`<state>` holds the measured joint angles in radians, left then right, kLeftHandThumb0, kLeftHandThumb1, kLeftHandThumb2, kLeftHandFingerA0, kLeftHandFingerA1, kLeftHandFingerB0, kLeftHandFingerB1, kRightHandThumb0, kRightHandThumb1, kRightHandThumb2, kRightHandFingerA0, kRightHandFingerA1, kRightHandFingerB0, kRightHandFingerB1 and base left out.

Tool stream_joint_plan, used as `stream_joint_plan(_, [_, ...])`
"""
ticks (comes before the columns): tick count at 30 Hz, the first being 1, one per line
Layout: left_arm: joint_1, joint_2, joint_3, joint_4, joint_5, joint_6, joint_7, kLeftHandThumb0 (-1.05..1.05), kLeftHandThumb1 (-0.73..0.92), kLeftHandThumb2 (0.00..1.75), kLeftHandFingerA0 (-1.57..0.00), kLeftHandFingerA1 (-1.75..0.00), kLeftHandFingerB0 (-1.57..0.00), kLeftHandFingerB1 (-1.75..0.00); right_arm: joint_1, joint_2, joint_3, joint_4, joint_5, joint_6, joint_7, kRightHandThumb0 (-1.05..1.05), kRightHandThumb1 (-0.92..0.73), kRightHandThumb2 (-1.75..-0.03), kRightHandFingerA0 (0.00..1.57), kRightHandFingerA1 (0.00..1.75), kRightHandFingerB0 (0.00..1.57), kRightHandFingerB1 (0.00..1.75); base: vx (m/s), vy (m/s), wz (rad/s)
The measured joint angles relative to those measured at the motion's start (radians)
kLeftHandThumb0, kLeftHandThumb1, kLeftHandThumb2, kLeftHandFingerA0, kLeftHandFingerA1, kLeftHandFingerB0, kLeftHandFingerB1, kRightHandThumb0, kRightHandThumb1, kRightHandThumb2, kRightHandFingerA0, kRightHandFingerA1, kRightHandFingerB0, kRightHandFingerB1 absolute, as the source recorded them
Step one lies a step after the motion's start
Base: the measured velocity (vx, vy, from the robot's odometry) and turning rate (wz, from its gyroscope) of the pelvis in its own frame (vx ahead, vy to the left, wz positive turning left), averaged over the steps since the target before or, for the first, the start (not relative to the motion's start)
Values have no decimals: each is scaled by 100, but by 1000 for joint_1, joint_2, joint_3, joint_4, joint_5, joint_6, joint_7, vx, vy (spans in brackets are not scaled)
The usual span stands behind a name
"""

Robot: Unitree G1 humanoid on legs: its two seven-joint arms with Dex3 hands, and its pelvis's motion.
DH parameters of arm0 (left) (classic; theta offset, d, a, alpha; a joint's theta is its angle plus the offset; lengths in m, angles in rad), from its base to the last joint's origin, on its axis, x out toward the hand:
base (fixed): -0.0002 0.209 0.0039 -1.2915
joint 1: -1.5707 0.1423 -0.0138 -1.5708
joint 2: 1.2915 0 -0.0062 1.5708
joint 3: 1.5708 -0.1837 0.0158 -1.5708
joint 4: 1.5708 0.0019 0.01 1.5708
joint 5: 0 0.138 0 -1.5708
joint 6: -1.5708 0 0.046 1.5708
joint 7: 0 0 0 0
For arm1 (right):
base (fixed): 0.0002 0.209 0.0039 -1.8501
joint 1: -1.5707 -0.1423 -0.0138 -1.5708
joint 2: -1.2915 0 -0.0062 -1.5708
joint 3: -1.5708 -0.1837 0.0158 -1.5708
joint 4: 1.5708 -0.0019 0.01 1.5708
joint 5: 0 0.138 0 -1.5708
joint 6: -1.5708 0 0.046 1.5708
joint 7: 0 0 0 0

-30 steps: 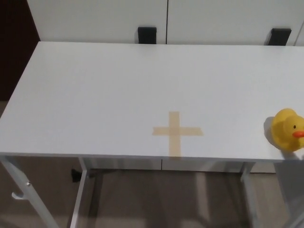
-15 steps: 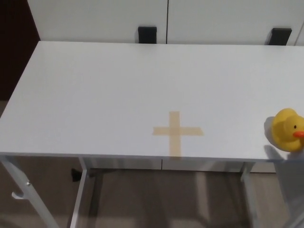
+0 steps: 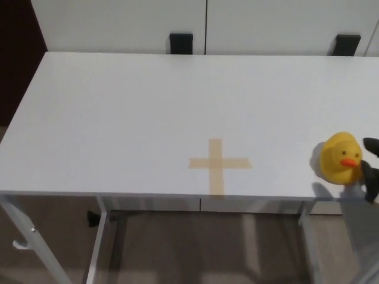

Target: The robot uses its right hand to push the yellow duck toy to the center of the white desk.

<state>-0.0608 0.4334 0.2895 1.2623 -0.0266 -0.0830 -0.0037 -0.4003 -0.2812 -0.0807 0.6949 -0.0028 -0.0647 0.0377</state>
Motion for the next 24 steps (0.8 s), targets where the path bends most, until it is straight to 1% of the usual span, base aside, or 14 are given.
stream_joint_plan(2, [-1,-1,0,1,0,0,0,-20,67,73,-90,-91,-89,-96,-3,3,4,0,-3,0,-1,-59,-68,-109,36,60,18,49,0,0,0])
stream_joint_plan(3, [0,-1,-1,1,0,0,0,-18,66,77,-88,-90,-88,-94,-8,5,11,3,-8,0,-3,-66,-89,-67,39,47,33,38,0,0,0])
stream_joint_plan(7, [-2,-5,-5,1,1,0,0,-17,63,79,-91,-93,-90,-97,-23,12,33,7,-26,4,-11,-67,-89,-66,39,49,34,39,0,0,0])
stream_joint_plan(8, [-3,-5,-6,1,2,0,0,-15,62,84,-90,-93,-90,-97,-28,16,39,8,-32,6,-12,-67,-88,-66,39,52,34,40,0,0,0])
stream_joint_plan(9, [-4,-5,-6,1,2,0,0,-15,62,84,-90,-93,-90,-97,-33,20,42,10,-34,8,-13,-67,-88,-66,39,52,34,40,0,0,0])
stream_joint_plan(10, [-4,-5,-6,1,2,0,0,-16,66,80,-89,-91,-88,-96,-36,22,45,11,-36,8,-13,-67,-89,-66,40,52,34,40,0,0,0])
stream_joint_plan(14, [-6,-7,-6,1,2,0,0,-15,65,81,-88,-91,-88,-98,-59,37,62,28,-48,8,-17,-68,-89,-66,40,51,33,40,0,0,0])
stream_joint_plan(15, [-6,-7,-6,1,2,0,0,-14,60,86,-91,-94,-89,-96,-63,38,64,30,-50,8,-17,-67,-90,-67,41,52,36,40,0,0,0])
stream_joint_plan(16, [-6,-7,-6,1,2,0,0,-14,60,86,-91,-94,-89,-96,-63,38,65,30,-51,8,-18,-67,-90,-67,41,52,36,40,0,0,0])
stream_joint_plan(17, [-6,-9,-7,1,2,0,0,-14,61,84,-89,-90,-86,-94,-67,39,70,33,-54,9,-18,-68,-89,-66,41,51,35,40,0,0,0])
stream_joint_plan(21, [-7,-13,-8,1,3,0,0,-12,60,86,-88,-90,-88,-95,-85,37,101,40,-79,9,-18,-68,-89,-66,43,53,35,40,0,0,0])
stream_joint_plan(22, [-7,-13,-9,1,3,0,0,-12,61,88,-86,-88,-86,-93,-88,37,104,41,-83,9,-18,-66,-89,-66,42,54,40,42,0,0,0])
stream_joint_plan(23, [-7,-13,-9,1,3,0,0,-12,61,88,-86,-88,-86,-93,-88,37,104,41,-83,9,-18,-66,-89,-66,42,54,40,42,0,0,0])
stream_joint_plan(24, [-7,-13,-8,1,3,0,0,-17,63,81,-86,-87,-85,-93,-91,36,109,42,-87,9,-17,-66,-89,-66,43,55,38,41,0,0,0])
